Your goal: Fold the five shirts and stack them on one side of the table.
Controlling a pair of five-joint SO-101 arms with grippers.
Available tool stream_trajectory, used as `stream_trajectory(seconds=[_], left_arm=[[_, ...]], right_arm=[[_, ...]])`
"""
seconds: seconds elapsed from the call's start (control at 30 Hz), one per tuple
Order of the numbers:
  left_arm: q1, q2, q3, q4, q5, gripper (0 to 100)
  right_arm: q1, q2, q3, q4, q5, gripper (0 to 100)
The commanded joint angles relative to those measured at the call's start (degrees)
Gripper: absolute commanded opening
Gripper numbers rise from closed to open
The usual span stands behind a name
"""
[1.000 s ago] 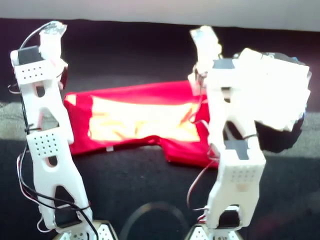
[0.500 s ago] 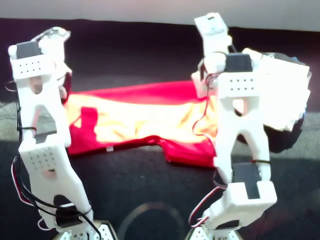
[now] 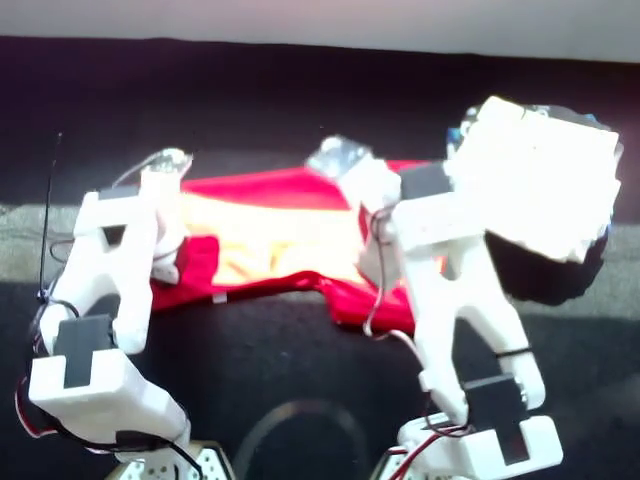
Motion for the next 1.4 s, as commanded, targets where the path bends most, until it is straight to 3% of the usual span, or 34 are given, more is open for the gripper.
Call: stream_trajectory(seconds=[0.0, 0.07, 0.37, 0.6, 0.7, 0.83, 1.0, 1.2, 1.37], left_arm=[[0.5, -2.2, 3.3, -5.8, 0.3, 1], [0.5, -0.9, 3.0, -6.3, 0.3, 1], [0.5, 0.3, 1.5, -6.2, 0.3, 1], [0.5, 0.3, 1.5, -6.1, 0.3, 1], [0.5, 0.3, 1.5, -6.1, 0.3, 1], [0.5, 0.3, 1.6, -6.1, 0.3, 1], [0.5, 0.3, 1.6, -6.1, 0.3, 1], [0.5, 0.3, 1.7, -6.1, 0.3, 1], [0.5, 0.4, 2.0, -6.1, 0.3, 1]], right_arm=[[-0.6, -4.0, 12.1, -8.4, 4.4, 22.1], [-1.2, -4.8, 16.0, -12.1, 5.1, 28.9], [-8.0, -4.6, 22.8, -15.8, 5.3, 27.6], [-5.0, -3.9, 31.1, -30.1, 5.4, 27.6], [-3.5, 0.9, 31.7, -31.3, 5.4, 26.9], [-2.1, 9.1, 28.7, -31.3, 5.4, 24.3], [1.0, 10.6, 22.1, -28.6, 2.2, 0.0], [2.9, 3.6, 9.5, -18.2, 0.7, 0.7], [5.6, 6.2, -4.4, -17.3, 0.9, 0.7]])
